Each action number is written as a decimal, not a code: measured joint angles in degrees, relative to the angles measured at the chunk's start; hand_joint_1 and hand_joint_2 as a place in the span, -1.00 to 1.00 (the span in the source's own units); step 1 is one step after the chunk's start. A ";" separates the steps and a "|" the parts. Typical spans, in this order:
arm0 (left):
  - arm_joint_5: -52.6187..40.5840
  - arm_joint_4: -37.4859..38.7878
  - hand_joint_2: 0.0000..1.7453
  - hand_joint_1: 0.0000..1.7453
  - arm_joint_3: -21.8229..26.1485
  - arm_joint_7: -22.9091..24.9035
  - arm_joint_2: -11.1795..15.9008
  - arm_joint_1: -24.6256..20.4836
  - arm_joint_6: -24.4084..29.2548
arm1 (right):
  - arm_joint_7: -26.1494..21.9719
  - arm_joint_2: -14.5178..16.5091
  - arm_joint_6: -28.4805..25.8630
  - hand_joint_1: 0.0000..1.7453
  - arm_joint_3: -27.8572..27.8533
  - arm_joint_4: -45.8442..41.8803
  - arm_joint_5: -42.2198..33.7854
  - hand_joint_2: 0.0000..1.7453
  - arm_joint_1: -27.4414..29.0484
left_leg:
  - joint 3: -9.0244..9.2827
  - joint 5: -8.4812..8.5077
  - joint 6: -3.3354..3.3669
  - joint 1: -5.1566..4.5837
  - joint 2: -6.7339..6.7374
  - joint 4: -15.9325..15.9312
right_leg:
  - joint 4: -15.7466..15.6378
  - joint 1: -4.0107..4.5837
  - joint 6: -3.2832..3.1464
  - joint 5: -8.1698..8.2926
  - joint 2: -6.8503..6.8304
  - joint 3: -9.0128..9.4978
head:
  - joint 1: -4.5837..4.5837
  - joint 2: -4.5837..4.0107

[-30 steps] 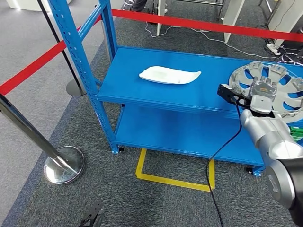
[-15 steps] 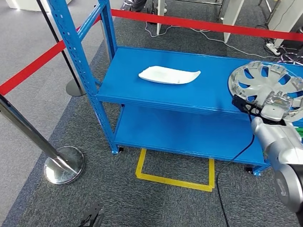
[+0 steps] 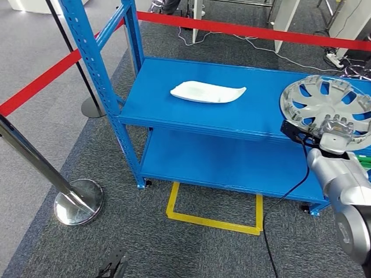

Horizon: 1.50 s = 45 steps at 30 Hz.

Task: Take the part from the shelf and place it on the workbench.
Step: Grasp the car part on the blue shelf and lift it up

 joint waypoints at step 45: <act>0.56 0.00 -1.00 -1.00 0.04 0.21 0.45 0.16 0.42 | -6.60 6.45 -3.09 -1.00 -0.04 -1.44 2.79 1.00 -4.39 | -7.70 -8.08 -2.05 0.06 0.27 16.84 | 3.05 -0.72 -1.82 0.54 0.66 -2.77 | 0.38 0.00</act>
